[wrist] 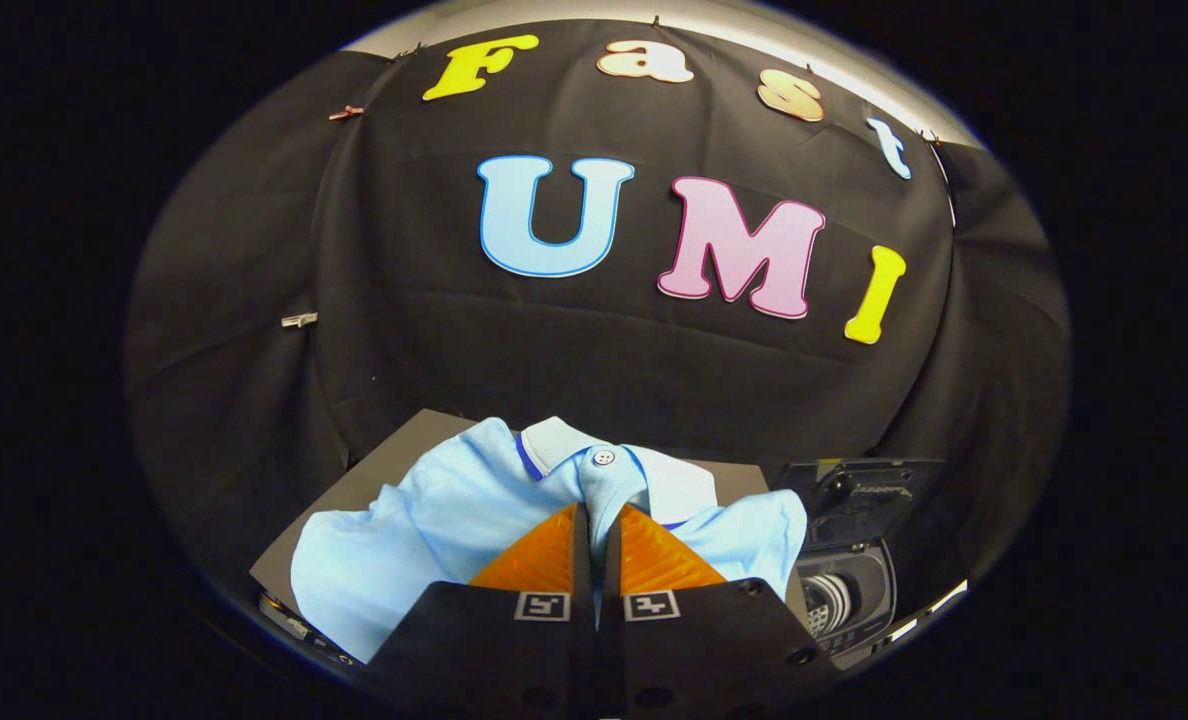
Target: Put the clothes into the washing machine and then close the washing machine lid.
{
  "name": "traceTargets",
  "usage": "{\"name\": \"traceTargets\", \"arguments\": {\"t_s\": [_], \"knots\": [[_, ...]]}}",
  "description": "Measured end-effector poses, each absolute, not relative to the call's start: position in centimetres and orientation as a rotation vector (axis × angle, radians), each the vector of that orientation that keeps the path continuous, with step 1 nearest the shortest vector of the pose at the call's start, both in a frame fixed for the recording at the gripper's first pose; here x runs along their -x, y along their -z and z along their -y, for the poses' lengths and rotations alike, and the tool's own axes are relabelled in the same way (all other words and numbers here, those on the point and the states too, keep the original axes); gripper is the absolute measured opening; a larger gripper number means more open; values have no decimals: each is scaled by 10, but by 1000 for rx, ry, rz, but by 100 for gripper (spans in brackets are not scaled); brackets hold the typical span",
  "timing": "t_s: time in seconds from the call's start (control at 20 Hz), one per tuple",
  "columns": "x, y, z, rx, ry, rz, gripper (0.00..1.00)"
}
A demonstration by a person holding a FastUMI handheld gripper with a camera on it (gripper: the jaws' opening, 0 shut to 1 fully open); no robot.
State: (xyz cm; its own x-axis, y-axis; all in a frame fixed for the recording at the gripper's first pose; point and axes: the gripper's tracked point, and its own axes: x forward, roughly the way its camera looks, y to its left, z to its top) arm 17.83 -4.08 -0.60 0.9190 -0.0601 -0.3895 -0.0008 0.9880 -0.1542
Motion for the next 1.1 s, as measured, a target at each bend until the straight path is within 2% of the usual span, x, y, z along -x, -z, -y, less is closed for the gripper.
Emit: {"name": "traceTargets", "arguments": {"t_s": [0.25,0.65,0.95,1.1], "knots": [[-174,-23,44,162,9,-347,5],[-174,-98,103,163,-13,-214,5],[-147,-126,177,145,-39,-196,5],[-132,-135,226,177,-6,-174,5]]}}
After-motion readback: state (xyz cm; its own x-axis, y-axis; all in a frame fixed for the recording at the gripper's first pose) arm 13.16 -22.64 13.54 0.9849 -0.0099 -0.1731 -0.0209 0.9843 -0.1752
